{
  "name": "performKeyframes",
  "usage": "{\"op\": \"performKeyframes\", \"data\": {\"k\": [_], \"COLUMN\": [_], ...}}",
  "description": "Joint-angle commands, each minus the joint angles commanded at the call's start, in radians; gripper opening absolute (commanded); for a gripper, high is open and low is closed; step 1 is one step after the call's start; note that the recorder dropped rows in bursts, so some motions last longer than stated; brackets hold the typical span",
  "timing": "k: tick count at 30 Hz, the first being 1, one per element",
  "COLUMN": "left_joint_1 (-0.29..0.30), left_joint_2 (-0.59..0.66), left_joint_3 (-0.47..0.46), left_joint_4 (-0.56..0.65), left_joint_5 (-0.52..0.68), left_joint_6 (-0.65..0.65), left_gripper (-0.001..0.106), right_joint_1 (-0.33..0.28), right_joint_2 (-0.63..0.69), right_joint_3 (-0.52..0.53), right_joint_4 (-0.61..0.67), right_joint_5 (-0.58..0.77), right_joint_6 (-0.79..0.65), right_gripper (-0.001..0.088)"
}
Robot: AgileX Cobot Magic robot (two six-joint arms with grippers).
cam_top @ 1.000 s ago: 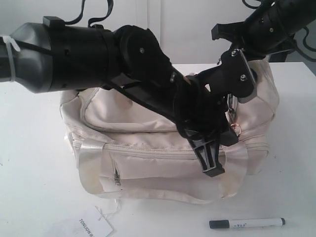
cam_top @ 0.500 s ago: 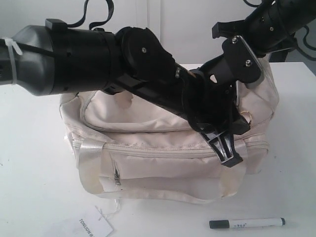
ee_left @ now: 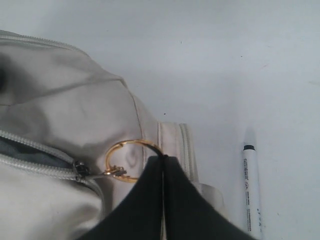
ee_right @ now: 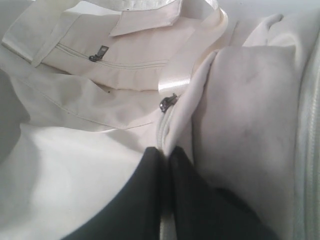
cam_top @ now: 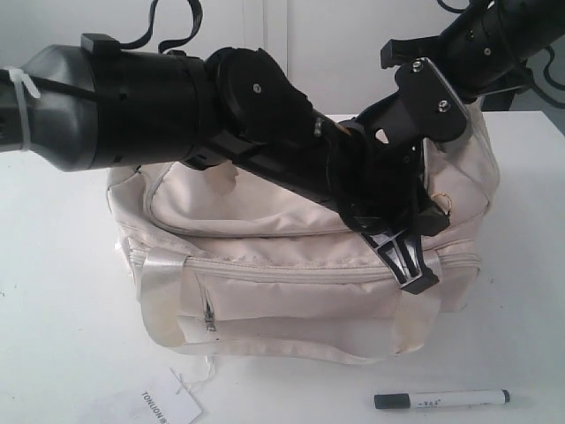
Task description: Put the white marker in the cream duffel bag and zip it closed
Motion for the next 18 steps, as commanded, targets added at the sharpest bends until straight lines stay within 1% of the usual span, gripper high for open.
{"op": "performKeyframes", "data": {"k": [2, 6, 9, 18], "left_joint_1": [0.000, 0.000, 0.000, 0.000], "left_joint_2": [0.000, 0.000, 0.000, 0.000], "left_joint_3": [0.000, 0.000, 0.000, 0.000], "left_joint_4": [0.000, 0.000, 0.000, 0.000], "left_joint_5": [0.002, 0.002, 0.002, 0.002], "left_joint_6": [0.000, 0.000, 0.000, 0.000], "left_gripper": [0.000, 0.000, 0.000, 0.000], "right_joint_1": [0.000, 0.000, 0.000, 0.000], "right_joint_2": [0.000, 0.000, 0.000, -0.039], "right_joint_3": [0.000, 0.000, 0.000, 0.000], "right_joint_4": [0.000, 0.000, 0.000, 0.000], "right_joint_5": [0.000, 0.008, 0.015, 0.053], "right_joint_6": [0.000, 0.000, 0.000, 0.002], "right_gripper": [0.0057, 0.0184, 0.0240, 0.0253]}}
